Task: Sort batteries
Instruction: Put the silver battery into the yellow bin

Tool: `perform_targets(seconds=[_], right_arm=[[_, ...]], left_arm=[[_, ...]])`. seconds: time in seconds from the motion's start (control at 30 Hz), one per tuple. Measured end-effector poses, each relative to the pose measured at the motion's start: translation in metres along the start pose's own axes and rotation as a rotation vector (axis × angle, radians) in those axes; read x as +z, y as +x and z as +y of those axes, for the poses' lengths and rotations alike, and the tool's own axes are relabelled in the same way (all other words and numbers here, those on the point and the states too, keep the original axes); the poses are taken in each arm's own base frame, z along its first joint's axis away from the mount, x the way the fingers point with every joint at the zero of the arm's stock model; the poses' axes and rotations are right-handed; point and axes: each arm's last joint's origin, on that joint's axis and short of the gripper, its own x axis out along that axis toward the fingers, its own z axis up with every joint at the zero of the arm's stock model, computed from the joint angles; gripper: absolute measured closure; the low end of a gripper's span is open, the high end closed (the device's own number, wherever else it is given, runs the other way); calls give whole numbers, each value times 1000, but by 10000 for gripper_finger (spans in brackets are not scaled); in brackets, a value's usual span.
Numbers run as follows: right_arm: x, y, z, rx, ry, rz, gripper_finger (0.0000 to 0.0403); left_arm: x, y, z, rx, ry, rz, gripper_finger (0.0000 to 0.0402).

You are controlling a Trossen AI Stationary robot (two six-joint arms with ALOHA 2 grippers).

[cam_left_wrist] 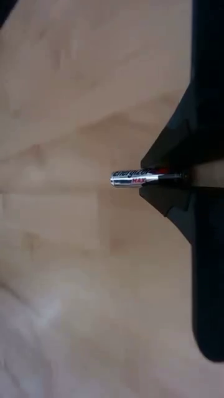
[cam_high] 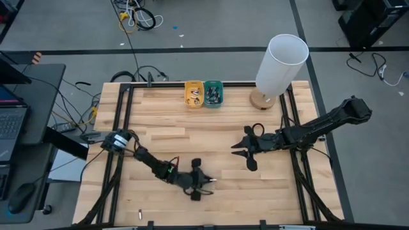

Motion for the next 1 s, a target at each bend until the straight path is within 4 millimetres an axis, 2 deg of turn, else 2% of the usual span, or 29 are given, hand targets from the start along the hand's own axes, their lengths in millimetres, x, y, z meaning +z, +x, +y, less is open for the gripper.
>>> perform_targets(seconds=[0.07, 0.13, 0.3, 0.53, 0.67, 0.83, 0.9, 1.0], right_arm=[[-11, 1, -2, -4, 20, 16, 309], [-21, 1, -5, -11, 41, 11, 317], [-40, 0, -10, -14, 90, -19, 337], [-57, -3, -4, 48, 119, -3, 355], [-59, -4, 0, 74, 111, -16, 355], [-57, -4, 2, 95, 99, -43, 355], [-57, -4, 3, 103, 98, -48, 355], [-58, -4, 5, 110, 93, -44, 355]], left_arm=[[3, 4, 16, -8, -5, 7, 346], [9, 8, 42, 29, -31, 8, 341], [30, 5, 103, 141, -149, -44, 353], [62, -22, 170, 310, -206, -117, 353], [74, -40, 220, 455, -218, -89, 352], [75, -61, 285, 556, -299, -114, 351], [70, -66, 301, 571, -326, -102, 351], [62, -72, 316, 597, -344, -50, 348]])
